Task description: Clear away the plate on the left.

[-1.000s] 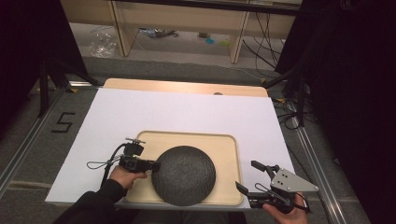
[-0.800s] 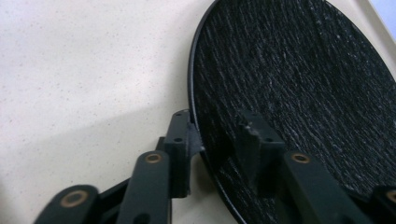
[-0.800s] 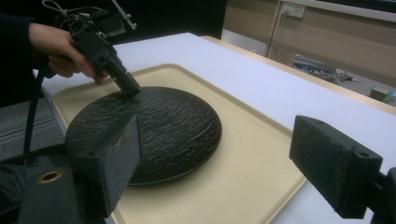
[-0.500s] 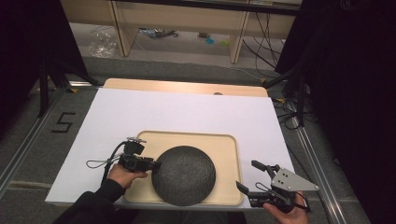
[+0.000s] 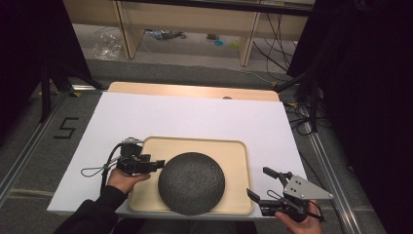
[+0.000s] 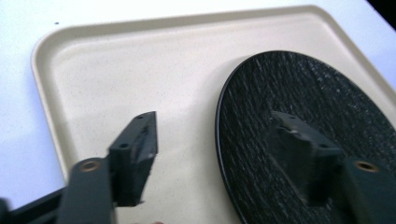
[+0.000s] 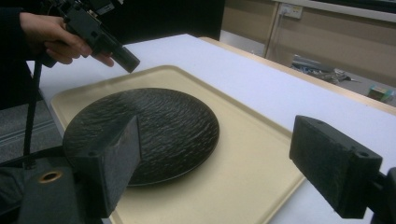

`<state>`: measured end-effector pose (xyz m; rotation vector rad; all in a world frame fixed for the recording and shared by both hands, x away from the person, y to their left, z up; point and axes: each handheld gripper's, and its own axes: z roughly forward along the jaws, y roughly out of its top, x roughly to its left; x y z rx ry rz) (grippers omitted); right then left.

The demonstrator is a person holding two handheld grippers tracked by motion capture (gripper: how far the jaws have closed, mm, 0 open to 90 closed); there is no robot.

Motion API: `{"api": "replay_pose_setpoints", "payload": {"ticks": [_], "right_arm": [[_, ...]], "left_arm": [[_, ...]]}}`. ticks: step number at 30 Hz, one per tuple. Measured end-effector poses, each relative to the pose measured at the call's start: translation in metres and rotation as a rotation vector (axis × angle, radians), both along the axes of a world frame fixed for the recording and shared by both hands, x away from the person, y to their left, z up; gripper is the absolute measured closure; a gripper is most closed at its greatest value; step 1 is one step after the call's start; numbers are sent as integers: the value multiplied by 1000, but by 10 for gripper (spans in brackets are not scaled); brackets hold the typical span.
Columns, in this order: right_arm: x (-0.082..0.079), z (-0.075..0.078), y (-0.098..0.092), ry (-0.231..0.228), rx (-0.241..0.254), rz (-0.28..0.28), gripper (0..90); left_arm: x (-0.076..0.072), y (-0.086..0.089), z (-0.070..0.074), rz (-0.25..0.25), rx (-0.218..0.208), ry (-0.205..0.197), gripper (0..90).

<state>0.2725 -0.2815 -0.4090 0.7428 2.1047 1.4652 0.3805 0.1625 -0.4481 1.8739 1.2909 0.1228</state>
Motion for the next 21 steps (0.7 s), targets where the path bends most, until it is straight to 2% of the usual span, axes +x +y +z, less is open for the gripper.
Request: {"api": "replay_pose_setpoints", "payload": {"ticks": [1, 4, 6, 7, 8, 10, 11, 13, 21], "right_arm": [[0, 0, 0, 2, -3, 0, 180], [1, 0, 0, -6, 3, -2, 180], [1, 0, 0, -3, -3, 4, 180], [1, 0, 0, -6, -2, 1, 180], [0, 0, 0, 4, -2, 6, 180], [0, 0, 0, 2, -2, 3, 180], [0, 0, 0, -4, 1, 0, 180], [1, 0, -1, 2, -3, 3, 180], [4, -2, -2, -1, 11, 0, 178]], "left_arm": [[0, 1, 1, -6, 2, -7, 272], [-1, 0, 3, 2, -39, -28, 227], [-2, 0, 4, -5, -45, -42, 210], [-3, 2, 6, -23, -34, -45, 205], [-4, 1, 6, -8, -56, -54, 205], [-5, 1, 8, -14, -60, -67, 204], [-5, 3, 9, -30, -45, -74, 203], [-8, 2, 11, -21, -70, -91, 203], [-17, 5, 20, -43, -99, -172, 195]]}}
